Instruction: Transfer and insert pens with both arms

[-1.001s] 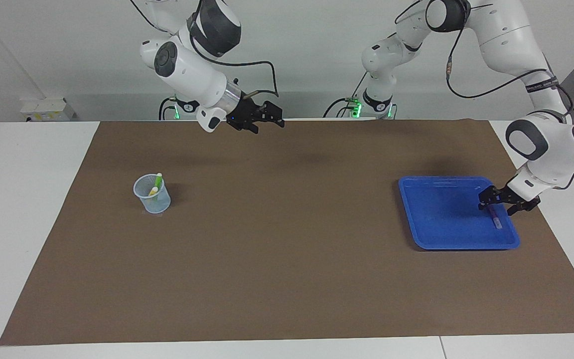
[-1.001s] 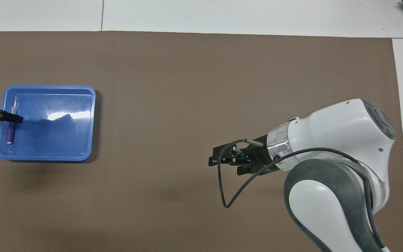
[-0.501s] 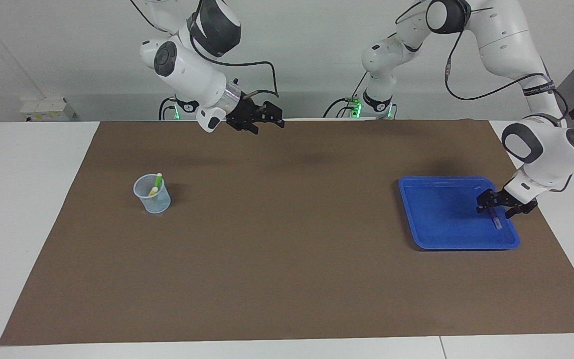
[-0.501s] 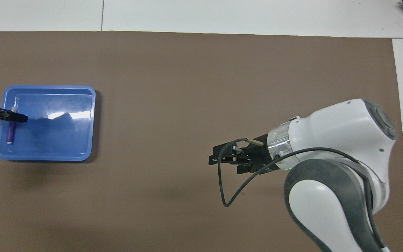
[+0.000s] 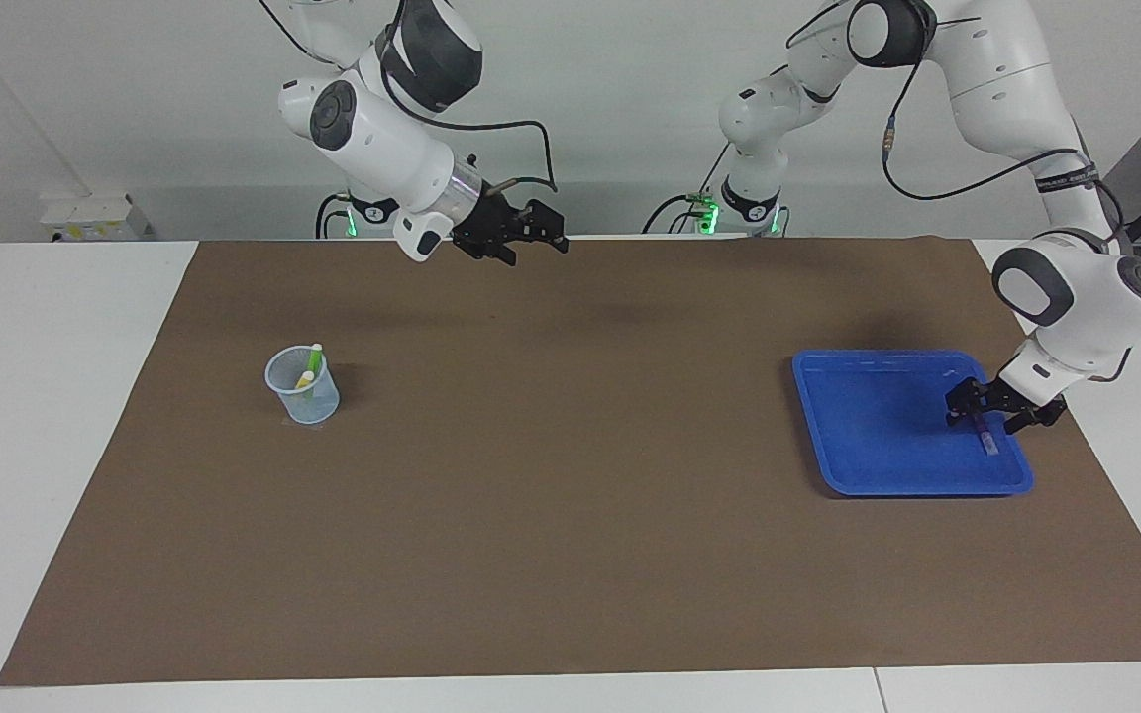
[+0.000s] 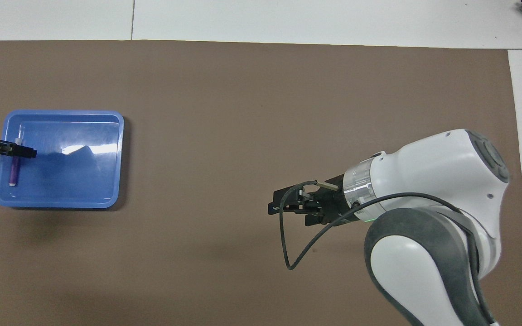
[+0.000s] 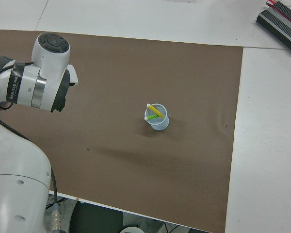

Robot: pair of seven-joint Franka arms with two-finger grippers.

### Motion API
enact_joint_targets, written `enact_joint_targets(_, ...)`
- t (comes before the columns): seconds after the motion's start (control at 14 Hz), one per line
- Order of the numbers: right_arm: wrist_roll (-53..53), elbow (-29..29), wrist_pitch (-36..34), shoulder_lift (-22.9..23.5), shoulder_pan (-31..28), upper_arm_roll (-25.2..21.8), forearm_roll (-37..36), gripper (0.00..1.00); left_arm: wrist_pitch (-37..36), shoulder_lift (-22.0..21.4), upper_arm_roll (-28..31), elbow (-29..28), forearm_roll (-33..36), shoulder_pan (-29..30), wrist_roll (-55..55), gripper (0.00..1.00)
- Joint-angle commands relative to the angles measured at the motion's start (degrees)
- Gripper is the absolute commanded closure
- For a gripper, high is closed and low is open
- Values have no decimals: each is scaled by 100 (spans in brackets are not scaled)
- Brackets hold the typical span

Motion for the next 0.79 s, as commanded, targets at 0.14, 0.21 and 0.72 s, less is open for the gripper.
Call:
enact_joint_targets(0.14,-27,-44,91,-83,-13,28,96,0,-153,-12,2,-33,-155,-172,-412,0)
enact_joint_targets(0.21,-27,-44,91,-83,-13,37,96,0,-205,-21,-7,-7,-155,-172,-412,0)
enact_joint_targets(0.72,-27,-44,91,-83,-13,37,96,0,-268,-39,20,20,-111,-119,-377,0)
